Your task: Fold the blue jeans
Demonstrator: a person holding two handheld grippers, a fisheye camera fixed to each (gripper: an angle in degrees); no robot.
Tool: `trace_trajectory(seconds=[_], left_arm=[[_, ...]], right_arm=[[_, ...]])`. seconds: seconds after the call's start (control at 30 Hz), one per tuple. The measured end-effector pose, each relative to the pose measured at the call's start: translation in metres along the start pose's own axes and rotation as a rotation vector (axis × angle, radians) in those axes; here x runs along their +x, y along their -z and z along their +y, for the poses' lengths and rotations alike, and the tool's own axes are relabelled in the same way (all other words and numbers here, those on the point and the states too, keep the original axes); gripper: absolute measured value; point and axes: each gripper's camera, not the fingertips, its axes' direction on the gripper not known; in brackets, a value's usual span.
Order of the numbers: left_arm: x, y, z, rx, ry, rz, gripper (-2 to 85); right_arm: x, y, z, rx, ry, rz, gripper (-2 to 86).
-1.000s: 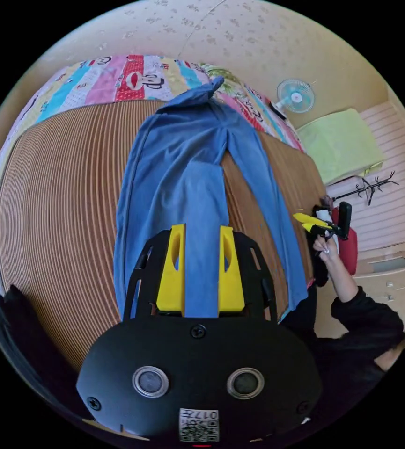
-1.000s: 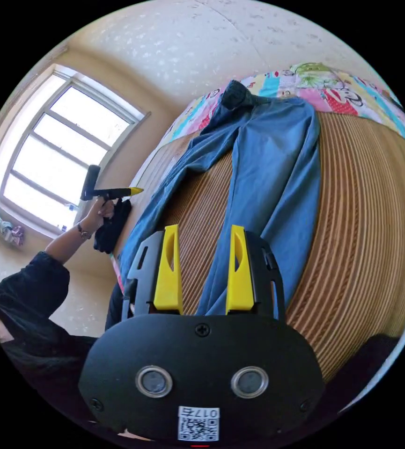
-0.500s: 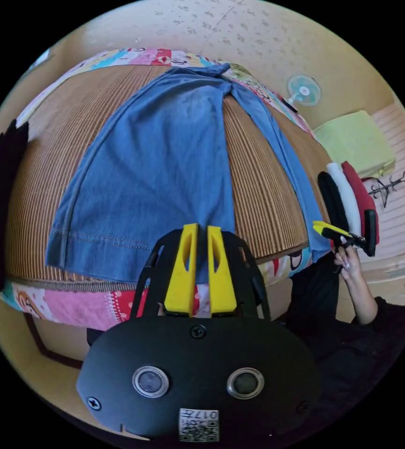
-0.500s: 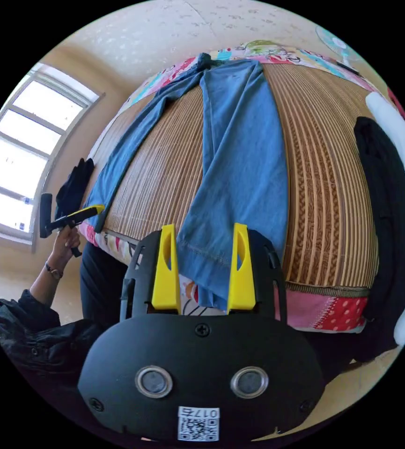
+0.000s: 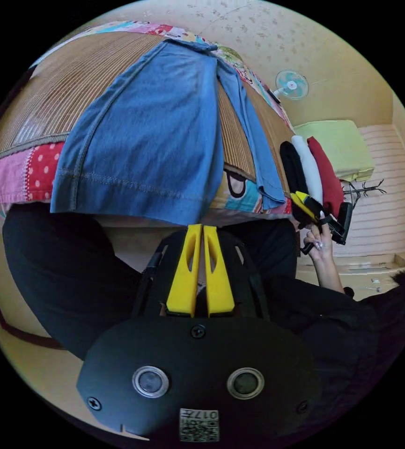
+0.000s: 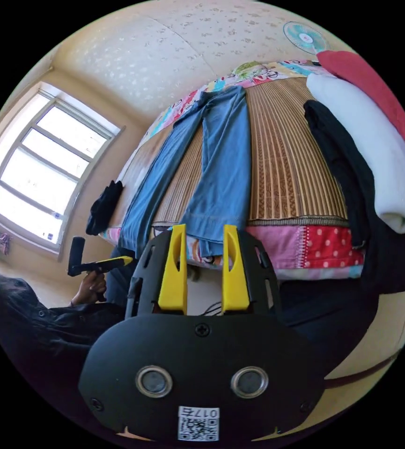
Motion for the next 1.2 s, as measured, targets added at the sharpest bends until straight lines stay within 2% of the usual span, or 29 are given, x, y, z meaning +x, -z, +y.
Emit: trace_trajectory(seconds=[0.1, 0.2, 0.23, 0.3, 0.33, 0.4, 0.47, 0.5, 0.57, 0.6, 0.63, 0.67, 0.7, 0.73, 0.77, 0.83, 0.9, 0.97, 1.0, 1.03, 1.2], left_arm=[[-0.006, 0.033, -0.024, 0.094, 0.008, -0.064, 6.2], [-0.006, 0.056, -0.051, 0.126, 0.002, -0.029, 7.2], [-0.002, 0.065, -0.057, 0.142, -0.012, -0.012, 6.9], [0.008, 0.075, -0.06, 0.161, -0.039, -0.006, 6.5], [0.013, 0.078, -0.058, 0.165, -0.051, -0.005, 6.5], [0.019, 0.079, -0.052, 0.157, -0.068, 0.012, 6.5], [0.019, 0.077, -0.043, 0.149, -0.073, 0.025, 6.5], [0.017, 0.075, -0.036, 0.15, -0.071, 0.022, 6.5], [0.011, 0.071, -0.03, 0.139, -0.067, 0.007, 6.6], [0.006, 0.066, -0.03, 0.113, -0.055, 0.003, 6.7], [0.003, 0.064, -0.033, 0.094, -0.049, 0.006, 7.0], [0.001, 0.063, -0.035, 0.091, -0.05, 0.008, 7.1], [0.001, 0.063, -0.04, 0.09, -0.061, 0.006, 7.3], [0.002, 0.063, -0.048, 0.082, -0.076, -0.015, 7.4], [0.003, 0.062, -0.052, 0.076, -0.084, -0.032, 7.4], [0.007, 0.057, -0.066, 0.075, -0.114, -0.104, 7.6], [0.005, 0.044, -0.072, 0.067, -0.119, -0.142, 7.7], [-0.004, 0.018, -0.076, -0.024, -0.09, -0.155, 7.5], [-0.008, 0.013, -0.07, 0.017, -0.063, -0.165, 7.2], [-0.011, 0.014, -0.061, 0.074, -0.032, -0.165, 4.7], [-0.014, 0.015, -0.028, 0.099, 0.031, -0.066, -0.1]], right_arm=[[-0.016, -0.008, -0.019, -0.021, 0.077, -0.031, 13.2], [-0.028, -0.045, -0.038, -0.162, 0.16, -0.013, 14.8], [-0.033, -0.063, -0.042, -0.23, 0.201, 0.031, 13.0], [-0.042, -0.069, -0.042, -0.242, 0.241, 0.206, 7.9], [-0.045, -0.061, -0.043, -0.246, 0.263, 0.211, 4.0], [-0.038, -0.024, -0.042, -0.155, 0.212, 0.095, 2.4], [-0.005, 0.05, -0.027, 0.083, 0.08, -0.17, 1.4], [0.008, 0.068, -0.019, 0.15, 0.034, -0.237, 1.2], [0.076, 0.12, 0.025, 0.395, -0.233, -0.432, 0.8], [0.093, 0.127, 0.038, 0.436, -0.307, -0.447, 0.8], [0.121, 0.139, 0.063, 0.486, -0.426, -0.404, 0.7], [0.142, 0.145, 0.082, 0.462, -0.505, -0.261, 0.8], [0.151, 0.145, 0.089, 0.416, -0.549, -0.167, 0.9], [0.168, 0.145, 0.102, 0.32, -0.676, 0.011, 1.2], [0.176, 0.147, 0.111, 0.295, -0.714, 0.054, 1.6], [0.17, 0.156, 0.117, 0.348, -0.618, -0.014, 2.8], [0.157, 0.162, 0.114, 0.374, -0.544, 0.002, 5.6], [0.144, 0.164, 0.106, 0.376, -0.482, 0.047, 9.9], [0.143, 0.164, 0.103, 0.372, -0.469, 0.051, 10.7], [0.142, 0.163, 0.098, 0.365, -0.459, 0.053, 11.2], [0.13, 0.163, 0.084, 0.401, -0.379, 0.119, 12.2]])
